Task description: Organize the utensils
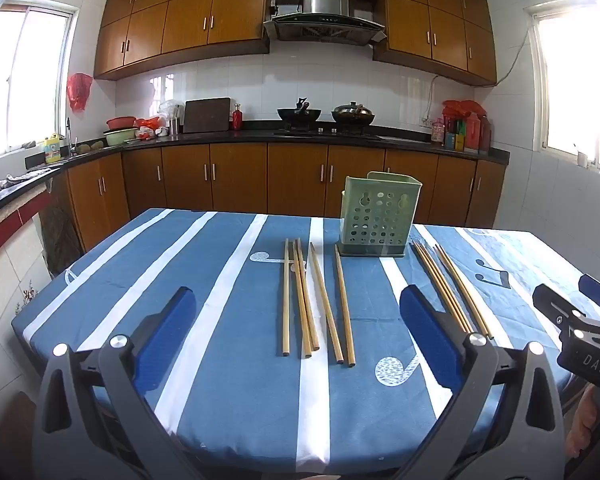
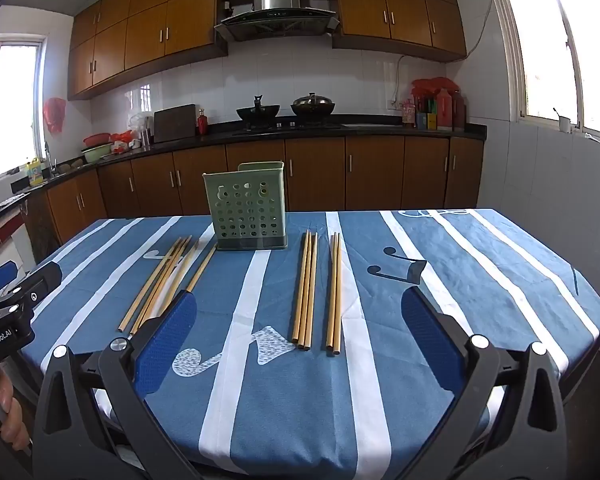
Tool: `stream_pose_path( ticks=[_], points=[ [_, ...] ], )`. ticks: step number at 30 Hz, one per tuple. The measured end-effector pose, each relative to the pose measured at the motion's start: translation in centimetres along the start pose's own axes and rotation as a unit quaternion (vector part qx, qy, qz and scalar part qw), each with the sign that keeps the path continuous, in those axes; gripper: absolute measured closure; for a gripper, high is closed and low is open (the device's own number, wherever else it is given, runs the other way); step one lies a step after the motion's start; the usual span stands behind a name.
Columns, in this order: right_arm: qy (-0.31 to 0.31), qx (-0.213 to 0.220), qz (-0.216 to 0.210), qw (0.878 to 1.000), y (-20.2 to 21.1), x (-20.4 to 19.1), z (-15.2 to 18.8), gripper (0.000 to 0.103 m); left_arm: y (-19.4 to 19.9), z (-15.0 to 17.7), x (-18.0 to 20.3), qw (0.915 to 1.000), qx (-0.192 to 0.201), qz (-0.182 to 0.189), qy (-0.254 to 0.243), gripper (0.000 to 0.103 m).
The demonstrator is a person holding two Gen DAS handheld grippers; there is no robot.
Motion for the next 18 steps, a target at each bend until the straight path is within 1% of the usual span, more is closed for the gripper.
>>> stream_pose_path(
  ticks=[18],
  points=[
    [0.0,-0.001,0.0,1.0,-0.02,-0.03,0.04,0.002,-0.01,0.01,0.0,1.0,-0.001,-0.001,-0.001,0.004]
  ],
)
Point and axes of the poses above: each gripper's, at about its wrist camera, not at the fingertips, and y roughly against the way its jaws point, x to its right, z to its underside, the point moved 7 cm from there along -y, roughly the way its jaws point, and after that the axes turned 8 degrees about y, right-handed, at the moved point
